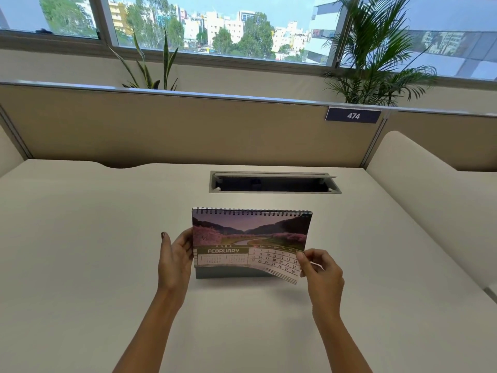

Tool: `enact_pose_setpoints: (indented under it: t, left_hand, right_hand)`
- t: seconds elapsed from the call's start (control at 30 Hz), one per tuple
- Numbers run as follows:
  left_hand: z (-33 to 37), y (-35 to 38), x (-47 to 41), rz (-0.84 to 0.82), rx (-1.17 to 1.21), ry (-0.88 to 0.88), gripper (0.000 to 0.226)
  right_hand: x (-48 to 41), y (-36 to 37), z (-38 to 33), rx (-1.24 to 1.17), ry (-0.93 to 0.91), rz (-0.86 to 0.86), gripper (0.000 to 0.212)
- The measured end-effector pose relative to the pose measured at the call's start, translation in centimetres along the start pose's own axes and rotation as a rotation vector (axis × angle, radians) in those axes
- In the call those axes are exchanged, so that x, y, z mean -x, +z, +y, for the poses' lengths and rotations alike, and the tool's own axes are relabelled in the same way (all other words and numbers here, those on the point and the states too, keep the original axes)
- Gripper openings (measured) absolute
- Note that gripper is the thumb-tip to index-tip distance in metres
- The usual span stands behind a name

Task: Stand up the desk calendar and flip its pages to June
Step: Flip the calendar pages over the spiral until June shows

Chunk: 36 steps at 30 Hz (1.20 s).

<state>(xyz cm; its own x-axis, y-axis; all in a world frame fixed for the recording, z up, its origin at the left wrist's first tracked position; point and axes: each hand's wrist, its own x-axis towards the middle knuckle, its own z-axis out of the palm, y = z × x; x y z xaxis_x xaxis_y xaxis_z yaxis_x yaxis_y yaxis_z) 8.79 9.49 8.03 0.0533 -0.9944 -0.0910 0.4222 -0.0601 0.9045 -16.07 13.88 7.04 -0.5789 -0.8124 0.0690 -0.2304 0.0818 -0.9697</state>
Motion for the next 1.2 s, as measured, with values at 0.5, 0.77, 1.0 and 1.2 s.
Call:
enact_pose_setpoints:
  t: [0.5, 0.77, 1.0, 1.2]
  left_hand:
    - [-0.2, -0.1, 0.1, 0.007, 0.055, -0.039, 0.065]
    - [-0.5, -0.5, -0.3, 0.003, -0.032, -0.009, 0.074]
    - [-0.4, -0.4, -0.1, 0.001, -0.021, 0.012, 0.071]
    - [-0.5, -0.3, 0.0, 0.002, -0.013, 0.012, 0.07]
  right_hand:
    - [0.7, -2.6, -5.5, -0.636, 0.0, -0.363, 0.015]
    - [-1.3, 0.3, -7.2, 0.035, -0.637, -0.135, 0.032]
    - [-2.2, 2.7, -5.7, 0.408, -0.749, -0.018, 0.034]
    - [-2.4, 3.3, -5.0, 0.438, -0.758, 0.007, 0.034]
